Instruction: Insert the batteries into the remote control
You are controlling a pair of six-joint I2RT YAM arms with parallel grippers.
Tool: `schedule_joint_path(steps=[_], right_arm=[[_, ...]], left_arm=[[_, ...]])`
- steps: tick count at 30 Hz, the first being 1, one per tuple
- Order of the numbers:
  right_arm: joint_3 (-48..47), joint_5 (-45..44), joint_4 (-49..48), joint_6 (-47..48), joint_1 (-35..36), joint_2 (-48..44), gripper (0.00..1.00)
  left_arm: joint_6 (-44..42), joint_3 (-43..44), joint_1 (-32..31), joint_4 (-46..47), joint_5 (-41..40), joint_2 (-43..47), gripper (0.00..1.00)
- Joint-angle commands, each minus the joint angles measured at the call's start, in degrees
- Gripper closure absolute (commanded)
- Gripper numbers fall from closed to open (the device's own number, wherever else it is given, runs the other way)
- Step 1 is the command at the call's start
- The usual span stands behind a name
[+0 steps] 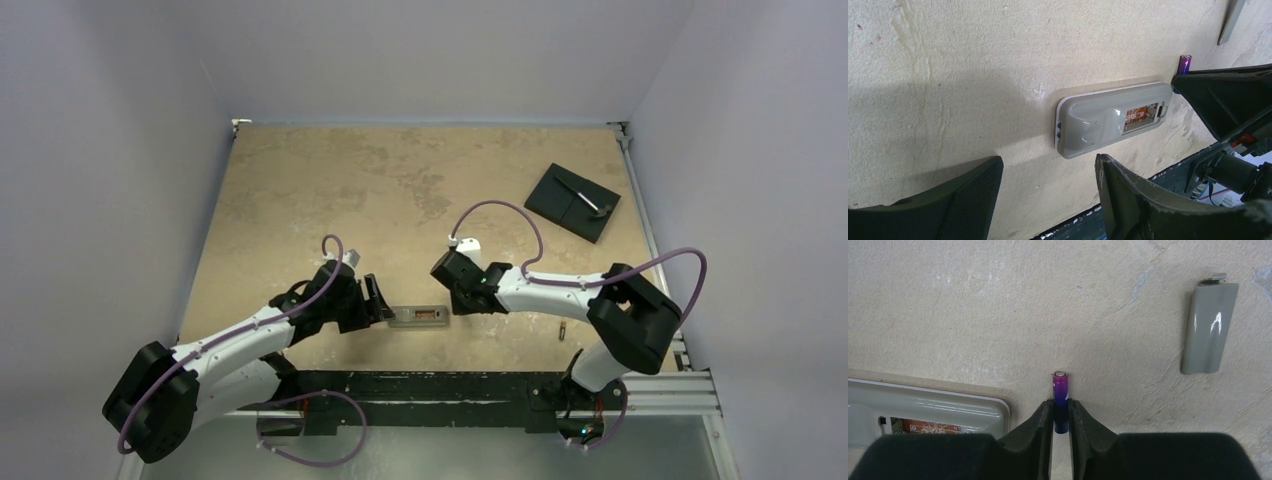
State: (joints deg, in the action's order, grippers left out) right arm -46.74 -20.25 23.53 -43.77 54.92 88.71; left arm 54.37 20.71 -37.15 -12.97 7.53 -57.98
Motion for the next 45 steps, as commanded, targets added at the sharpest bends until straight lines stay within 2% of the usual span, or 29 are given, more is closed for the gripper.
schedule_joint_path(steps=[1,4,14,22,30,45], right_arm=[[-2.1,-2.3,0.3,1.5,1.1,1.6,0.80],[-2.7,-3.5,1.3,1.9,1.6,1.9,1.00],[-1.9,-4.8,1.5,7.2,1.8,-3.8,1.00],[-0.6,-1.5,-0.2,16.2,1.9,-10.3,1.00],[0.4,7.6,-5.4,29.8,1.9,-17.1,1.00],[-5.8,23.1,-1.6,53.9,1.9,-18.3,1.00]], left_arm=[[-1.0,-1.0,0.2,-0.3,0.3,0.6,0.33],[-1.0,-1.1,0.2,-0.1,0.5,0.4,0.33],[-1.2,-0.9,0.2,-0.2,0.9,0.6,0.33],[-1.9,-0.6,0.2,0.0,2.1,0.5,0.32],[-2.4,-0.4,0.1,0.1,2.4,0.5,0.32],[-3.0,-0.4,0.1,-0.3,3.5,1.9,0.32]])
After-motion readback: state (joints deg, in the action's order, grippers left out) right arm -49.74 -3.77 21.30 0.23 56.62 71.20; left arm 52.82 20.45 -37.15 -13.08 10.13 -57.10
